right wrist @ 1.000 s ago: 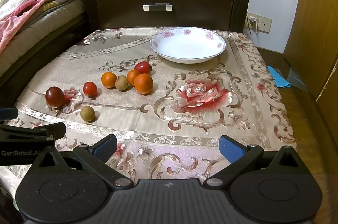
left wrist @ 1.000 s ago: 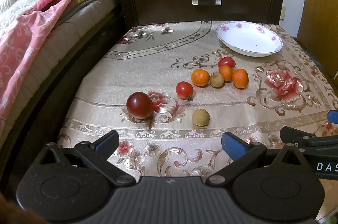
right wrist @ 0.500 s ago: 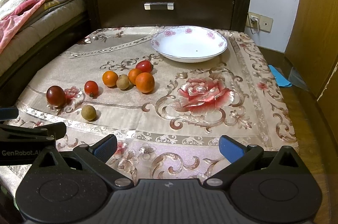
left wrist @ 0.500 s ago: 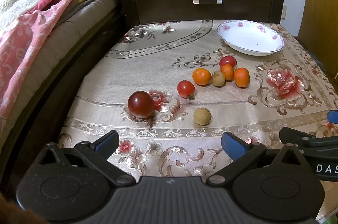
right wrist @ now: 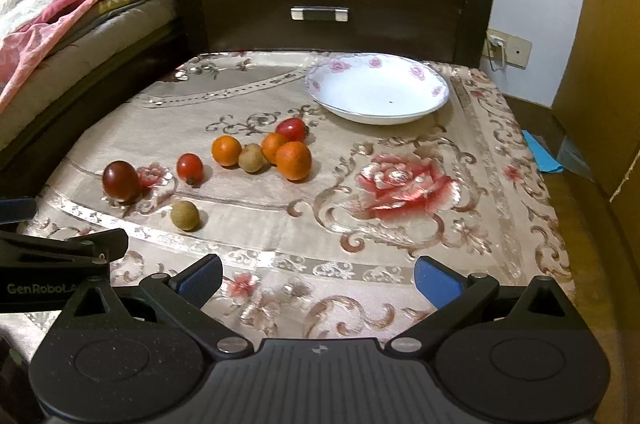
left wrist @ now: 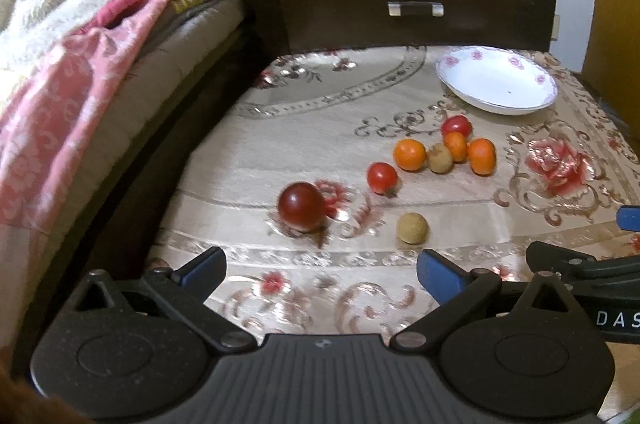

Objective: Organize fruits
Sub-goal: 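Grasp the small tan fruit with the right tool while the left grasps the dark red plum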

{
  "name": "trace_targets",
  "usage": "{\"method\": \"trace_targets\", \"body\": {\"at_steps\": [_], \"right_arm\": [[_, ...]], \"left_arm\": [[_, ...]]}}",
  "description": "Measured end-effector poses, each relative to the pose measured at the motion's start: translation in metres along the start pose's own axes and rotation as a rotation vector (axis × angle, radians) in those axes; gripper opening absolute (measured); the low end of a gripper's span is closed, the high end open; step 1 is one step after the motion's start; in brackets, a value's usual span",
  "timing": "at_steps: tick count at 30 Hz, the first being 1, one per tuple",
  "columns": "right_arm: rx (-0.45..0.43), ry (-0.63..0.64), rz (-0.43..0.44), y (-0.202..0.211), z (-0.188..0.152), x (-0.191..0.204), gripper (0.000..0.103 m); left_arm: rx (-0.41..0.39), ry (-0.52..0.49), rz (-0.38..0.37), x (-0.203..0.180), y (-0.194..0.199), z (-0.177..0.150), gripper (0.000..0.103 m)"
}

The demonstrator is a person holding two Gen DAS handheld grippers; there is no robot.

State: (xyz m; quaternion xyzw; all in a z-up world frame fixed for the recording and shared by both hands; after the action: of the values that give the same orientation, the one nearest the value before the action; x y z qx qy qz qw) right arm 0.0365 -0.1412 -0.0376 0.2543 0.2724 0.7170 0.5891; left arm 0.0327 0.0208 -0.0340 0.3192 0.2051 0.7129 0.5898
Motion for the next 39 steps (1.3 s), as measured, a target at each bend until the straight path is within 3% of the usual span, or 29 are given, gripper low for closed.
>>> {"method": "trace_targets", "body": {"at_steps": [4,11,15,19,21,23,31,39], "right_arm": [[0.012,0.019,0.059,-0.006,0.007,0.01,0.092],[0.073,0.106,0.201,-0.035,0.018,0.04,0.073],[0.093,0.142,0.259,-0.052,0.025,0.053,0.067],[0.135,0.14,0.323,-0.069,0.029,0.06,0.05],[0.15,0.151,0.342,-0.079,0.03,0.062,0.05],[0.166,0.155,0.367,-0.086,0.03,0.066,0.043],[0.176,0.184,0.355,-0.101,0.033,0.068,0.02],[0.184,0.182,0.337,-0.095,0.03,0.058,0.019]], "left_arm": [[0.016,0.0,0.004,0.012,-0.014,0.001,0.103],[0.068,0.035,0.017,0.031,-0.04,0.0,0.103],[0.093,0.037,0.029,0.032,-0.054,0.003,0.103],[0.096,0.009,0.066,0.033,-0.066,0.003,0.102],[0.109,0.015,0.075,0.036,-0.072,0.002,0.102],[0.12,0.038,0.05,0.039,-0.075,0.001,0.102],[0.116,0.04,0.039,0.034,-0.084,0.006,0.102],[0.096,0.01,-0.007,0.02,-0.097,0.022,0.096]]}}
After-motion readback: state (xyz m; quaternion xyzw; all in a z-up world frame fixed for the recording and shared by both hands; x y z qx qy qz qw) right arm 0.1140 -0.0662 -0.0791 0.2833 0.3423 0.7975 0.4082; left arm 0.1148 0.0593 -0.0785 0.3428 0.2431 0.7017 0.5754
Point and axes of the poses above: each gripper's, at about its wrist camera, not at the fingertips, and y roughly against the way its jaws point, x to its left, z to its top, the point moved 5 cm from there along -y, roughly the way its jaws point, and after that the axes turned 8 degrees about z, right-handed, at the moved point
